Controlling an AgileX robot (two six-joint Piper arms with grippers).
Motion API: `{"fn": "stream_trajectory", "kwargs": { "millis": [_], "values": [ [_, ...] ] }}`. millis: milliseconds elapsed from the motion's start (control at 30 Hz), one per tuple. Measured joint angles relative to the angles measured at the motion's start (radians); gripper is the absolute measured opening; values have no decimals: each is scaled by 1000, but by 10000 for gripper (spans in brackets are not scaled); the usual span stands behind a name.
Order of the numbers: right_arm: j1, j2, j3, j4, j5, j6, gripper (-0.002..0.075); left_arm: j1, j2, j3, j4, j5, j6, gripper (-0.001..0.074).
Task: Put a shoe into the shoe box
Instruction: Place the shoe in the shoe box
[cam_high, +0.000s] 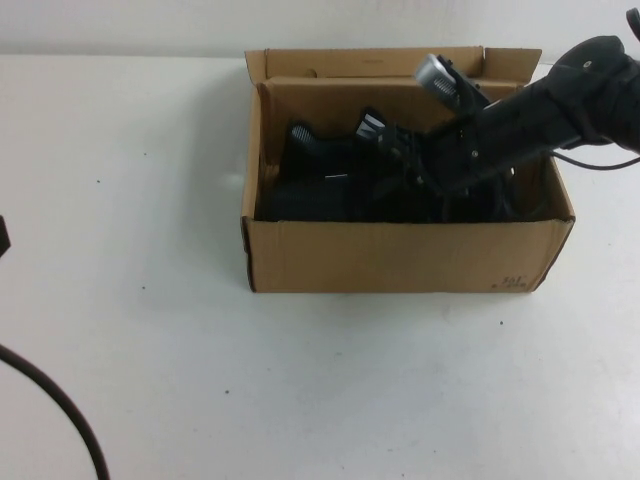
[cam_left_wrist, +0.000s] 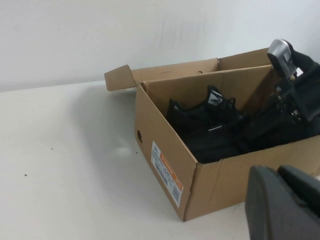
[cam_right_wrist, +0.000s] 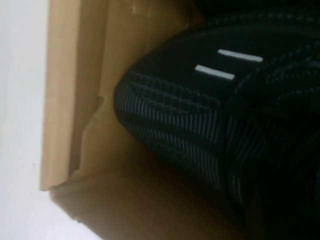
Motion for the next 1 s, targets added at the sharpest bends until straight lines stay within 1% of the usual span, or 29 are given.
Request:
{"fn": "stream_trajectory", "kwargs": {
  "millis": [133,200,300,367,433,500,633,800,867,1000],
  "values": [
    [0,13,-2,-4,6,0,9,0,0,0,0,-2,0,-1],
    [0,16,-4,-4,8,0,55,0,0,0,0,-2,0,-1],
    [0,18,-5,9,9,0,208,0,0,0,0,-2,0,-1],
    [0,18,-7,21,9,-7,341,0,0,0,0,-2,-2,-1],
    [0,16,-7,24,9,-24,428,0,0,0,2,4,-2,-1],
    [0,6,-9,4,9,-35,465,0,0,0,12,16,-2,-1],
    [0,-28,-20,-115,9,-40,455,0,0,0,72,48,-2,-1],
    [0,-85,-21,-266,9,-40,432,0,0,0,196,93,-2,-1],
    [0,-111,-21,-296,10,-40,388,0,0,0,230,100,-2,-1],
    [0,-165,-21,-312,10,-41,216,0,0,0,268,100,-2,-1]
  ]
}}
